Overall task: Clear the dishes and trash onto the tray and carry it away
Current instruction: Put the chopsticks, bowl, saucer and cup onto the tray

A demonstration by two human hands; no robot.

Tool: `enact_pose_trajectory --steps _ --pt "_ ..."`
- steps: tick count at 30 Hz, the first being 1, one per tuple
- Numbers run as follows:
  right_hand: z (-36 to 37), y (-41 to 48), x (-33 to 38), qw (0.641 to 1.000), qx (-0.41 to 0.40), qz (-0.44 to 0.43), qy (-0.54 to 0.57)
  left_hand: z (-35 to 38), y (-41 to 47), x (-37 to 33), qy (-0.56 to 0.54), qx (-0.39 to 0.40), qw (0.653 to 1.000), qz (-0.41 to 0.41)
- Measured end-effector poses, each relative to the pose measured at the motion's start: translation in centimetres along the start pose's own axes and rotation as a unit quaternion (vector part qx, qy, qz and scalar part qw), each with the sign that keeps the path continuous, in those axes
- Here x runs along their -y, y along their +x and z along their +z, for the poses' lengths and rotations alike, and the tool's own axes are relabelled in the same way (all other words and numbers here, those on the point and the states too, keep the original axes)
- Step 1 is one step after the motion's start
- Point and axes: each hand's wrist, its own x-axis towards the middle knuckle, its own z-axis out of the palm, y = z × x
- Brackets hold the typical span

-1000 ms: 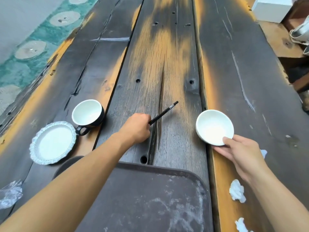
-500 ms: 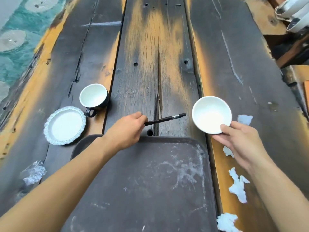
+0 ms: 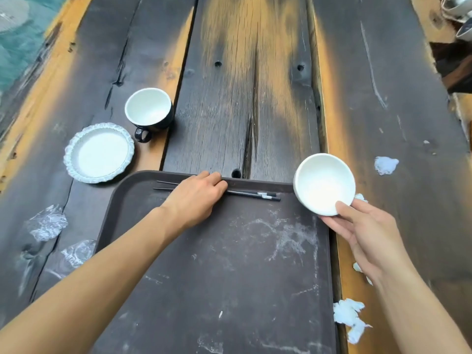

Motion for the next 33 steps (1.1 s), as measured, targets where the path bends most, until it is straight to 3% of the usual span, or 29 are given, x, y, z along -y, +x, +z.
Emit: enact_pose_trajectory --steps 7,33 --pt "-0.3 -0.3 -1.1 1.0 0.009 0.004 -0.014 0.3 -0.3 -0.7 -0.036 -0.057 0.997 -0.026" --pt "0.9 -1.6 -3.4 0.998 0.031 0.039 -0.028 1.1 0.4 -0.9 -0.051 -0.093 0.994 -0.025"
